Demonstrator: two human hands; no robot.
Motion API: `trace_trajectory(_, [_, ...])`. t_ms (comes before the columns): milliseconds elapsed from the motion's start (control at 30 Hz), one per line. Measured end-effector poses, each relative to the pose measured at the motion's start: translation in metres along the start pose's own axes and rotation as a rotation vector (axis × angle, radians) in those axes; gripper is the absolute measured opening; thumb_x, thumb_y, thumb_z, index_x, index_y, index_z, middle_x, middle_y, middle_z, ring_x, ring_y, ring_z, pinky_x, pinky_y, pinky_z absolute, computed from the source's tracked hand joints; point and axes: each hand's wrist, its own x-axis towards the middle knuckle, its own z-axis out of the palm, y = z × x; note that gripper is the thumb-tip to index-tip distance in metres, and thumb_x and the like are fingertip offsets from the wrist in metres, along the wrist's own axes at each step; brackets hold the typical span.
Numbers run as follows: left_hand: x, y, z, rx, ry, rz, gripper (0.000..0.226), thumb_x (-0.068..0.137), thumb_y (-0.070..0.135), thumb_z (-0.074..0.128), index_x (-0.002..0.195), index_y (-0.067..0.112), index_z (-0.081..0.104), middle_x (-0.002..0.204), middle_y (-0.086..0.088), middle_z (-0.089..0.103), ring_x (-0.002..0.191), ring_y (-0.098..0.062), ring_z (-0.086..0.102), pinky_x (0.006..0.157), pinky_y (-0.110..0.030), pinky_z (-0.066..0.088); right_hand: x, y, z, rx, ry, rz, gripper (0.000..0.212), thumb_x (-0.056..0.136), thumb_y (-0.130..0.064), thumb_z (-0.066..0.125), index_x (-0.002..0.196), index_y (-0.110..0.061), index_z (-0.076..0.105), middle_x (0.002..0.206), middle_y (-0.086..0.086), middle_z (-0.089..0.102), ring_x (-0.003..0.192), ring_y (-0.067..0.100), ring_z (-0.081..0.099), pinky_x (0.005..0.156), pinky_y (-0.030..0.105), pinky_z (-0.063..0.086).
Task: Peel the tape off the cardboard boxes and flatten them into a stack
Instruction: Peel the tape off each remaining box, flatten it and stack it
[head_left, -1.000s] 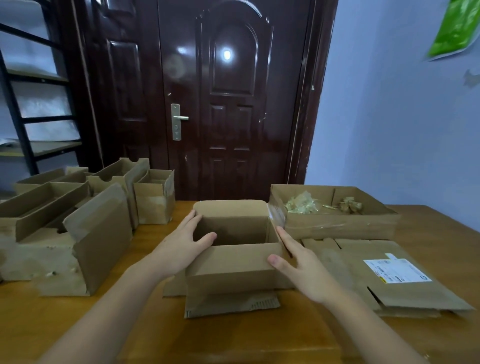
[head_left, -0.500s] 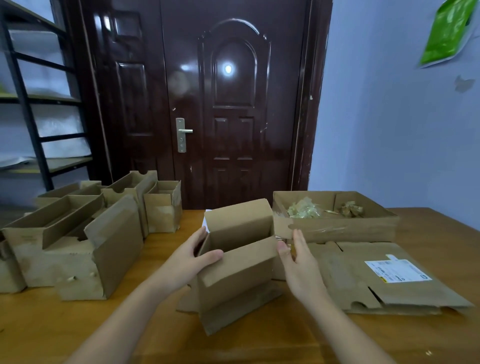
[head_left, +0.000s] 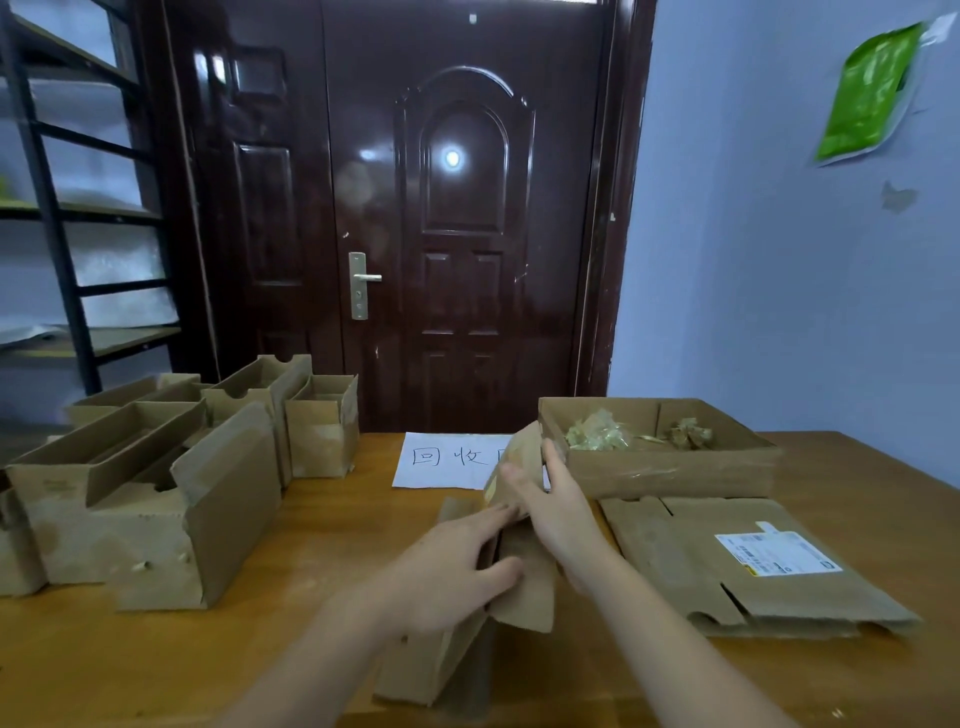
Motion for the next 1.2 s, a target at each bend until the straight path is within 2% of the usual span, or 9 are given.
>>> trace_trajectory(133, [0.007, 0.0, 0.005, -0.065, 0.008, -0.008, 0.048, 0.088, 0.076, 0.045, 0.136, 0.07, 0.039, 0.127, 0.048, 0.049, 0.12, 0.015, 0.048, 0.087, -0.006, 0.042, 0.004, -0.006, -0.009, -0.151, 0.079, -0.017, 0.063, 0.099, -0.012, 0.052, 0.159, -0.02, 0.032, 0.154, -0.006, 0.044, 0.134, 0.014, 0.049, 0.094, 0.019, 0.049])
trace_trajectory(300, [0.016, -0.026, -0.004, -0.413, 0.267, -0.156, 0.037, 0.097, 0.065, 0.052, 0.127, 0.047, 0.061, 0.121, 0.031, 0.064, 0.118, 0.005, 0.057, 0.086, -0.01, 0.044, -0.002, -0.009, -0.032, 0.017, 0.062, -0.07, 0.067, 0.096, -0.002, 0.058, 0.151, -0.036, 0.042, 0.142, -0.02, 0.053, 0.116, -0.013, 0.056, 0.09, 0.01, 0.049])
trace_trajectory(467, [0.025, -0.052, 0.001, -0.105, 0.476, -0.431, 0.085, 0.09, 0.072, 0.053, 0.157, 0.024, 0.032, 0.152, 0.006, 0.043, 0.137, -0.015, 0.043, 0.113, -0.039, 0.041, -0.001, -0.011, -0.044, 0.154, 0.058, -0.138, 0.071, 0.096, 0.002, 0.062, 0.157, -0.025, 0.036, 0.148, -0.016, 0.052, 0.127, -0.005, 0.056, 0.099, 0.018, 0.05])
trace_trajectory(567, [0.025, -0.05, 0.003, -0.509, 0.501, -0.538, 0.11, 0.077, 0.075, 0.067, 0.161, 0.028, 0.013, 0.156, 0.0, 0.038, 0.135, -0.023, 0.046, 0.108, -0.047, 0.046, 0.0, -0.01, -0.044, 0.207, 0.051, -0.182, 0.07, 0.097, 0.001, 0.063, 0.156, -0.026, 0.038, 0.148, -0.017, 0.053, 0.131, -0.001, 0.054, 0.107, 0.028, 0.048])
trace_trajectory(700, [0.014, -0.049, -0.004, -1.148, 0.289, -0.698, 0.089, 0.069, 0.066, 0.08, 0.141, 0.02, 0.056, 0.121, -0.009, 0.073, 0.104, -0.033, 0.073, 0.081, -0.043, 0.057, 0.005, -0.004, -0.045, 0.327, 0.016, -0.177, 0.066, 0.095, -0.004, 0.067, 0.152, -0.029, 0.044, 0.139, -0.017, 0.061, 0.125, 0.006, 0.061, 0.099, 0.027, 0.054])
trace_trajectory(900, [0.004, -0.055, -0.01, -1.269, 0.241, -0.674, 0.06, 0.067, 0.061, 0.08, 0.11, 0.02, 0.079, 0.109, -0.015, 0.077, 0.091, -0.035, 0.077, 0.067, -0.042, 0.062, 0.011, 0.011, -0.048, 0.519, 0.054, -0.032, 0.061, 0.095, -0.001, 0.063, 0.15, -0.02, 0.047, 0.133, -0.007, 0.067, 0.111, 0.012, 0.071, 0.077, 0.024, 0.059])
trace_trajectory(1000, [0.009, -0.053, -0.015, -1.168, 0.346, -0.699, 0.064, 0.072, 0.058, 0.082, 0.118, 0.016, 0.067, 0.1, -0.015, 0.078, 0.086, -0.034, 0.077, 0.067, -0.041, 0.061, 0.012, 0.019, -0.054, 0.446, 0.038, 0.033, 0.058, 0.096, -0.012, 0.066, 0.15, -0.026, 0.048, 0.123, -0.014, 0.071, 0.104, 0.008, 0.073, 0.069, 0.021, 0.059])
trace_trajectory(1133, [0.012, -0.063, -0.017, -0.883, 0.568, -0.699, 0.061, 0.078, 0.052, 0.084, 0.124, 0.023, 0.055, 0.104, -0.007, 0.074, 0.088, -0.029, 0.074, 0.062, -0.036, 0.057, 0.01, 0.021, -0.061, 0.306, -0.07, 0.108, 0.092, 0.07, -0.064, 0.082, 0.15, -0.037, 0.047, 0.135, -0.011, 0.065, 0.127, 0.016, 0.059, 0.107, 0.045, 0.048])
trace_trajectory(1200, [0.014, -0.069, -0.014, -0.793, 0.621, -0.684, 0.059, 0.081, 0.05, 0.083, 0.125, 0.029, 0.05, 0.107, -0.002, 0.07, 0.091, -0.024, 0.071, 0.062, -0.036, 0.055, 0.01, 0.02, -0.062, 0.176, -0.176, 0.092, 0.112, 0.055, -0.069, 0.089, 0.151, -0.041, 0.039, 0.126, -0.027, 0.065, 0.122, 0.0, 0.058, 0.1, 0.028, 0.049])
